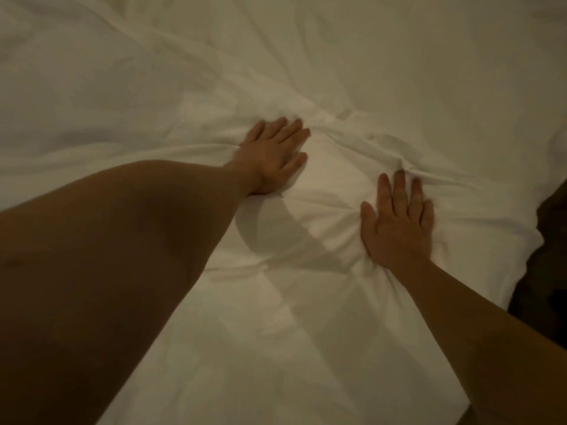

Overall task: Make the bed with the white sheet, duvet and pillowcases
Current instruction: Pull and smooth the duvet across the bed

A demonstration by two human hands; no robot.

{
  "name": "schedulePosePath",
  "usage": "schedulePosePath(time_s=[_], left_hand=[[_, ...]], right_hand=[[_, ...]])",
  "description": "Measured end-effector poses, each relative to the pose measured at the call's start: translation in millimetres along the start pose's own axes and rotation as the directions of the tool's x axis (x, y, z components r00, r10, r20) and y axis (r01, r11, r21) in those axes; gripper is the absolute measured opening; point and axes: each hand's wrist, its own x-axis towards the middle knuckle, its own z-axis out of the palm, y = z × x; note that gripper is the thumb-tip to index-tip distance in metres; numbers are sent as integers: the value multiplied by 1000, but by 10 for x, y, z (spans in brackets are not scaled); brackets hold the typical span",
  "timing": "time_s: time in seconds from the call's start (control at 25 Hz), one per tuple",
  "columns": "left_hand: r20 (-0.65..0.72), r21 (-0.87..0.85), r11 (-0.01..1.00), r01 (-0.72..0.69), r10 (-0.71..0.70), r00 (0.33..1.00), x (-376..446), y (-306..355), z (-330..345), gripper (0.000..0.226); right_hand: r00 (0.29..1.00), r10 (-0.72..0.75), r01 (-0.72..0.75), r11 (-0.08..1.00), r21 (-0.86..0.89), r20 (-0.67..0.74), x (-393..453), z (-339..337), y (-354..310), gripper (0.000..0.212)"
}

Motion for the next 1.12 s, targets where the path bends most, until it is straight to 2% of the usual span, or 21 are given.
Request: schedulePosePath(time_s=[0.08, 0.2, 0.36, 0.48, 0.6, 0.76, 0.84, 0.92, 1.0, 1.04, 1.12], left_hand=[[-16, 22, 1000, 11, -11, 1000, 135, -169, -122, 67], [12, 5, 995, 97, -98, 995, 400, -409, -302, 75], [-2, 48, 986, 157, -158, 988, 585, -486, -417, 70], [-167, -115, 972, 204, -222, 961, 794, -666, -845, 58], [-278, -160, 972, 171, -210, 937, 1084, -775, -1222, 64], [-365, -91, 980, 177, -198, 910, 1104, -731, -738, 53], [-429, -88, 992, 85, -115, 896, 912, -702, -551, 51], [-485, -52, 988, -146, 102, 869, 666, -656, -504, 47], [-385, 100, 941, -324, 336, 859, 380, -700, -398, 46], [-292, 170, 918, -360, 395, 871, 217, -763, -325, 48], [-165, 231, 917, -325, 366, 916, -76, -893, -180, 56]], right_hand=[[997, 47, -51, 997, 63, 62, 83, -146, -202, 70], [1000, 17, -19, 983, 182, 14, 313, -271, -765, 71], [992, 116, -121, 979, 167, 38, 469, -219, -1174, 69], [994, 104, -100, 981, 164, -19, 473, -267, -1196, 69], [996, 69, -56, 979, 198, -62, 592, -333, -1266, 66], [993, 118, -114, 985, 131, -24, 688, -118, -1272, 66], [990, 134, -131, 989, 70, -47, 688, 18, -1291, 66], [990, 130, -128, 990, 52, -57, 705, 60, -1306, 67], [988, 150, -148, 987, 67, -24, 713, -1, -1309, 67], [986, 168, -167, 982, 86, 2, 676, -42, -1343, 67], [984, 178, -180, 967, 180, 25, 465, -95, -1538, 67]])
